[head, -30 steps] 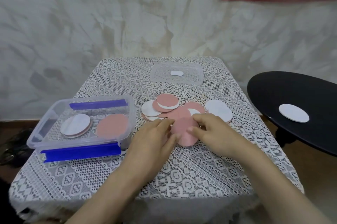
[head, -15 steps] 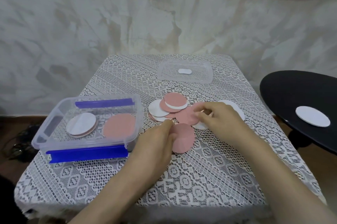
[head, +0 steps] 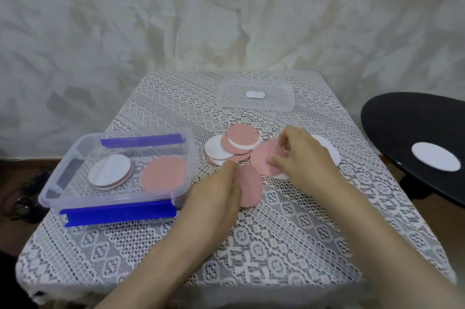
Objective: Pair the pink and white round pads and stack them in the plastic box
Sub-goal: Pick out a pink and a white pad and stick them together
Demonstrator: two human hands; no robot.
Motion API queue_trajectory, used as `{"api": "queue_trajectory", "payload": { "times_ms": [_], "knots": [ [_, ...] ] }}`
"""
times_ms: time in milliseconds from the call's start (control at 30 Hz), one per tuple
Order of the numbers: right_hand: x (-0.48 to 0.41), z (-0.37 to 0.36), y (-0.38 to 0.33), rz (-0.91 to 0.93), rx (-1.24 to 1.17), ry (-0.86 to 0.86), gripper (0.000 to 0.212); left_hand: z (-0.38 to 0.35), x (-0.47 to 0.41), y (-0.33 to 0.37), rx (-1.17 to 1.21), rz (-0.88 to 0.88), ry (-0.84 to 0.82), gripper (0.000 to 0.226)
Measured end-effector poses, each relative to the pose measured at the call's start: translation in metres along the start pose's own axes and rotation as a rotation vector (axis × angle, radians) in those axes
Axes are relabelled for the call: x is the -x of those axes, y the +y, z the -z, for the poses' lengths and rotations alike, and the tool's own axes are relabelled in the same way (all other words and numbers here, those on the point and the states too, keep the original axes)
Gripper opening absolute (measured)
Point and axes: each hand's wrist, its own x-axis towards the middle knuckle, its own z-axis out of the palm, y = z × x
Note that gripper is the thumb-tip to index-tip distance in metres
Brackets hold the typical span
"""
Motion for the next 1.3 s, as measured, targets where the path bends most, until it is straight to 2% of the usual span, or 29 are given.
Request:
{"api": "queue_trajectory", "payload": {
  "times_ms": [167,267,367,600,800,933,1067,1200,1300],
  "knots": [
    [0.011,0.005,0.013,-0.017,-0.178,-0.019,0.014,-0.001,0.003,0.001,0.001,-0.007,0.025,0.004],
    [0.019,0.011,0.017,0.017,-0.379,-0.029,0.013,-0.003,0.004,0.000,0.005,-0.007,0.044,0.006],
    [0.033,0.020,0.013,0.095,-0.484,-0.128,0.017,-0.005,0.007,0.000,0.047,-0.023,0.064,0.011],
    [0.054,0.009,0.008,0.103,-0.457,-0.242,0.014,-0.007,0.018,0.007,0.290,-0.095,0.045,0.020],
    [0.053,0.002,0.001,0.148,-0.440,-0.297,0.013,-0.005,0.026,0.000,0.280,-0.035,-0.008,0.018],
    [0.045,-0.002,-0.006,0.164,-0.366,-0.227,0.020,0.002,0.033,-0.009,0.258,0.011,-0.026,0.020],
    [0.036,-0.012,-0.014,0.171,-0.163,-0.171,0.012,0.008,0.041,-0.018,0.277,0.040,-0.043,0.023],
    [0.028,-0.019,-0.029,0.218,-0.028,-0.176,0.034,0.011,0.042,-0.028,0.291,0.045,-0.042,0.021],
    [0.021,-0.022,-0.037,0.248,0.010,-0.201,0.036,0.012,0.041,-0.031,0.289,0.036,-0.033,0.020]
  ]
}}
